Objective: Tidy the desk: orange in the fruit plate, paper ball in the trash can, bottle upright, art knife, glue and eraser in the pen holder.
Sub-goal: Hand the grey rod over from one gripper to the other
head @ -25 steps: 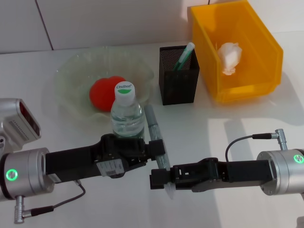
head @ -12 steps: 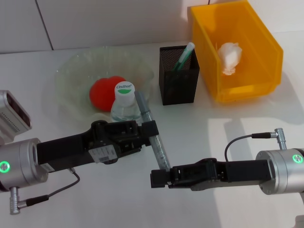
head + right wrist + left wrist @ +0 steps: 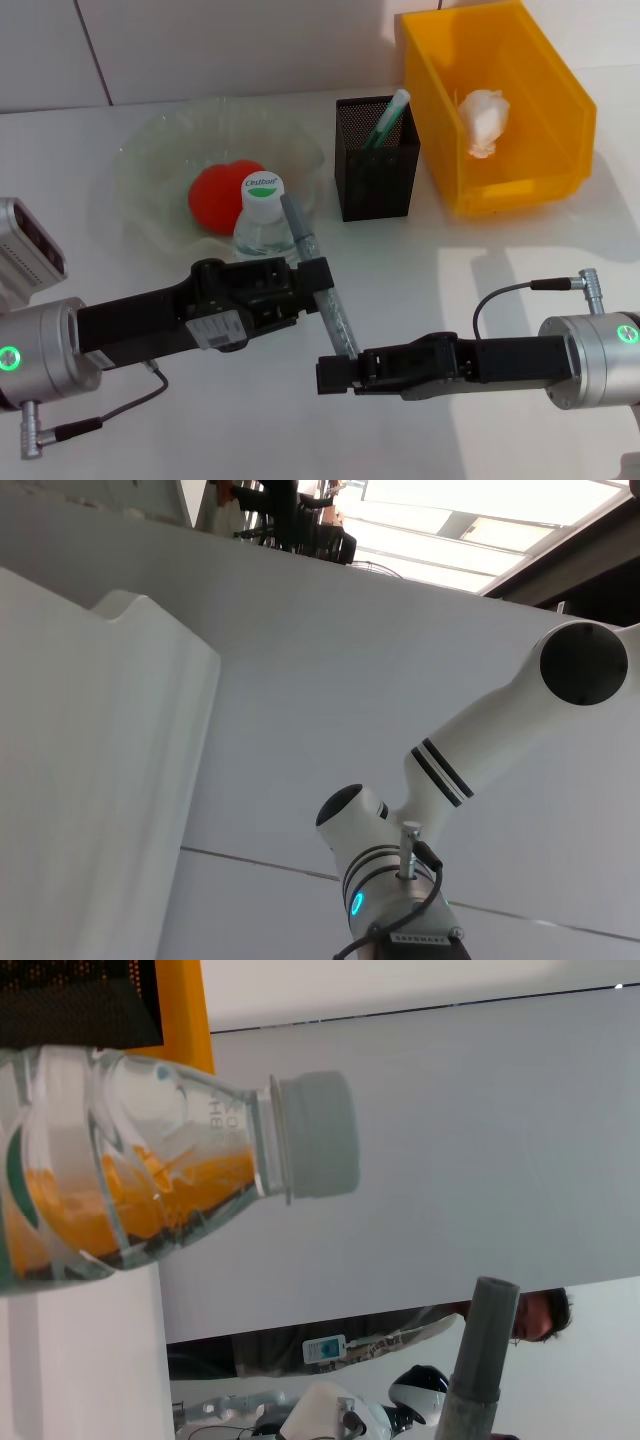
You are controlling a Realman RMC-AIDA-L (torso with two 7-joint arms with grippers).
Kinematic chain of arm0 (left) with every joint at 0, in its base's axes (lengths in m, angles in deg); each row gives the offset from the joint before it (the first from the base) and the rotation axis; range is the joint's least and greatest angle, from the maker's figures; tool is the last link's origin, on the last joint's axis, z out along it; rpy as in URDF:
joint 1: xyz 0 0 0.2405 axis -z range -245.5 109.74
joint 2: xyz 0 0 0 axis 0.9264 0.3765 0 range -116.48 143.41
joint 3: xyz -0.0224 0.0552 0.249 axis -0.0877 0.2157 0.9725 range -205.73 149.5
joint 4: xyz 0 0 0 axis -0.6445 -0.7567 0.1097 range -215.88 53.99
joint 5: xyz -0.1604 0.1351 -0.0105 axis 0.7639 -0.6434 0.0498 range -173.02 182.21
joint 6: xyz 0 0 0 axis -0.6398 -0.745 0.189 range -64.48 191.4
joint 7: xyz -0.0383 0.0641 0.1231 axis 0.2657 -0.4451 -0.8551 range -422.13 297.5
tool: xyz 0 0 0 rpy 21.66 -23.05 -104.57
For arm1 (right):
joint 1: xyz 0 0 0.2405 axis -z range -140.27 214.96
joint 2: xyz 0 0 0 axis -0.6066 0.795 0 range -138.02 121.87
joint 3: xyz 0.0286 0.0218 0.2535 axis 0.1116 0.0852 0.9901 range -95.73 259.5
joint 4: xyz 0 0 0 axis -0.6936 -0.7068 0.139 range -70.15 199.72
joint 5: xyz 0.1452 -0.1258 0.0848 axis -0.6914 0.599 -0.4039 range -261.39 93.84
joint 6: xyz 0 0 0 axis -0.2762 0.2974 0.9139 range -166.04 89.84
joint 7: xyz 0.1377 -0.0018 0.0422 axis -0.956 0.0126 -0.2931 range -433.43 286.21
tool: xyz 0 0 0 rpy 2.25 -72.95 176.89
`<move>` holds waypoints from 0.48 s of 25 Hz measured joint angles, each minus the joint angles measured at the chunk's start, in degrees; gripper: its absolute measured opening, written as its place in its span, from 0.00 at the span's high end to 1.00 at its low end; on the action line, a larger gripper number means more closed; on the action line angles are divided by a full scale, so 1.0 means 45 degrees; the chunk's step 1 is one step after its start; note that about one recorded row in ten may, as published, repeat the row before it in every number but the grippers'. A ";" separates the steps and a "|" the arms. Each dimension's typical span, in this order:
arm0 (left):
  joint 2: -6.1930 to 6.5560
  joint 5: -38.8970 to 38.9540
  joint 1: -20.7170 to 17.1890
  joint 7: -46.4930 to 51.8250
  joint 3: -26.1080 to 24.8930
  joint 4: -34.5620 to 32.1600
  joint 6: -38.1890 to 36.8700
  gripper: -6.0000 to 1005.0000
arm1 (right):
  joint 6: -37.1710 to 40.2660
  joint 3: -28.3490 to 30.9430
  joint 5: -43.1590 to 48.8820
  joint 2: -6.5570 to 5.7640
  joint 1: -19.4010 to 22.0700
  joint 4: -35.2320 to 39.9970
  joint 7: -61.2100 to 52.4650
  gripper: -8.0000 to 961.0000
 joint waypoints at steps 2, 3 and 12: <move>-0.0005 0.0006 -0.0027 -0.0017 -0.0001 0.0002 -0.0008 0.63 | 0.0046 -0.0005 -0.0004 0.0000 0.0000 0.0000 -0.0006 0.82; -0.0004 0.0006 -0.0046 -0.0033 -0.0004 0.0002 -0.0009 0.63 | 0.0064 0.0005 -0.0005 0.0000 0.0000 0.0004 -0.0021 0.82; 0.0049 0.0016 -0.0256 -0.0112 -0.0500 -0.0053 0.0021 0.63 | 0.0122 0.0123 -0.0086 -0.0020 0.0041 -0.0013 -0.0040 0.82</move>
